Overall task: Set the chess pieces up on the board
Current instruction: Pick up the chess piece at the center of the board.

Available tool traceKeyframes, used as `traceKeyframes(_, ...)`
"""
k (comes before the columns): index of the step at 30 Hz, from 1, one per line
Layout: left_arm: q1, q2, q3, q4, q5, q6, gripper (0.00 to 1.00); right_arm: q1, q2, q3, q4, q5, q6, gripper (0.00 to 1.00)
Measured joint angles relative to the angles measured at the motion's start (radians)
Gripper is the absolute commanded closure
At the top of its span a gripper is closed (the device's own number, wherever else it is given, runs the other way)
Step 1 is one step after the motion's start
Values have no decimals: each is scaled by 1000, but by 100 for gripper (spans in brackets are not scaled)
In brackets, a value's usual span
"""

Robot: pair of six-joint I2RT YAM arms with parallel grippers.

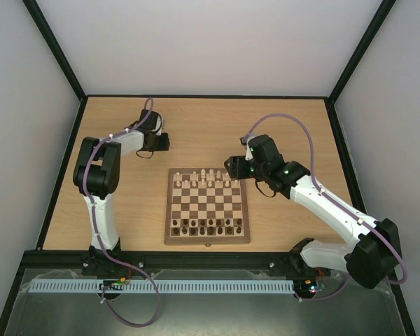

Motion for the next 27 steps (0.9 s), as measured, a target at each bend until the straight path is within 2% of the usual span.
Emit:
traceKeyframes(6,0,-4,-14,17,-6,-8,75,0,0,0,0,-3,0,30)
traceKeyframes(13,0,-4,-16,16,-14,-21,84,0,0,0,0,-4,0,29)
traceKeyframes(15,0,-4,-16,16,-13,-24,94,0,0,0,0,-4,0,30)
traceKeyframes(16,0,-4,-16,16,-13,-26,96,0,0,0,0,-4,0,29)
traceKeyframes(22,-1,-19,-34,13,-13,-35,97,0,6,0,8,-8,0,30)
traceKeyframes(27,-26,-99,-94,-60,-16,-41,96,0,14,0,16,-20,0,30)
